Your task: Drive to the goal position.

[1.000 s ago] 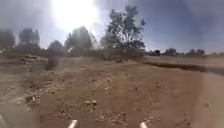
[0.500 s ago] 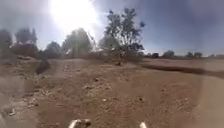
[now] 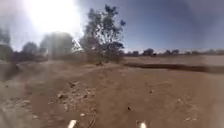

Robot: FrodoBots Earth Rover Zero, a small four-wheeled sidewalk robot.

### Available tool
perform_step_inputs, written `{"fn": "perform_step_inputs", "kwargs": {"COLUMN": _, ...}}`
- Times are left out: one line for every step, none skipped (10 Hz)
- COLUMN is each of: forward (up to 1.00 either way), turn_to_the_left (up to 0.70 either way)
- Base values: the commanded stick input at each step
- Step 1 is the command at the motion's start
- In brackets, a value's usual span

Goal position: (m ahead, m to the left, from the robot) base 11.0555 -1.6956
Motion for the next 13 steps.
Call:
{"fn": "perform_step_inputs", "kwargs": {"forward": 0.70, "turn_to_the_left": -0.27}}
{"fn": "perform_step_inputs", "kwargs": {"forward": 0.70, "turn_to_the_left": -0.27}}
{"fn": "perform_step_inputs", "kwargs": {"forward": 0.70, "turn_to_the_left": -0.27}}
{"fn": "perform_step_inputs", "kwargs": {"forward": 0.70, "turn_to_the_left": -0.14}}
{"fn": "perform_step_inputs", "kwargs": {"forward": 0.70, "turn_to_the_left": 0.00}}
{"fn": "perform_step_inputs", "kwargs": {"forward": 0.70, "turn_to_the_left": 0.00}}
{"fn": "perform_step_inputs", "kwargs": {"forward": 0.70, "turn_to_the_left": 0.04}}
{"fn": "perform_step_inputs", "kwargs": {"forward": 0.70, "turn_to_the_left": 0.27}}
{"fn": "perform_step_inputs", "kwargs": {"forward": 0.70, "turn_to_the_left": 0.27}}
{"fn": "perform_step_inputs", "kwargs": {"forward": 0.70, "turn_to_the_left": 0.27}}
{"fn": "perform_step_inputs", "kwargs": {"forward": 0.70, "turn_to_the_left": 0.27}}
{"fn": "perform_step_inputs", "kwargs": {"forward": 0.70, "turn_to_the_left": 0.27}}
{"fn": "perform_step_inputs", "kwargs": {"forward": 0.70, "turn_to_the_left": 0.27}}
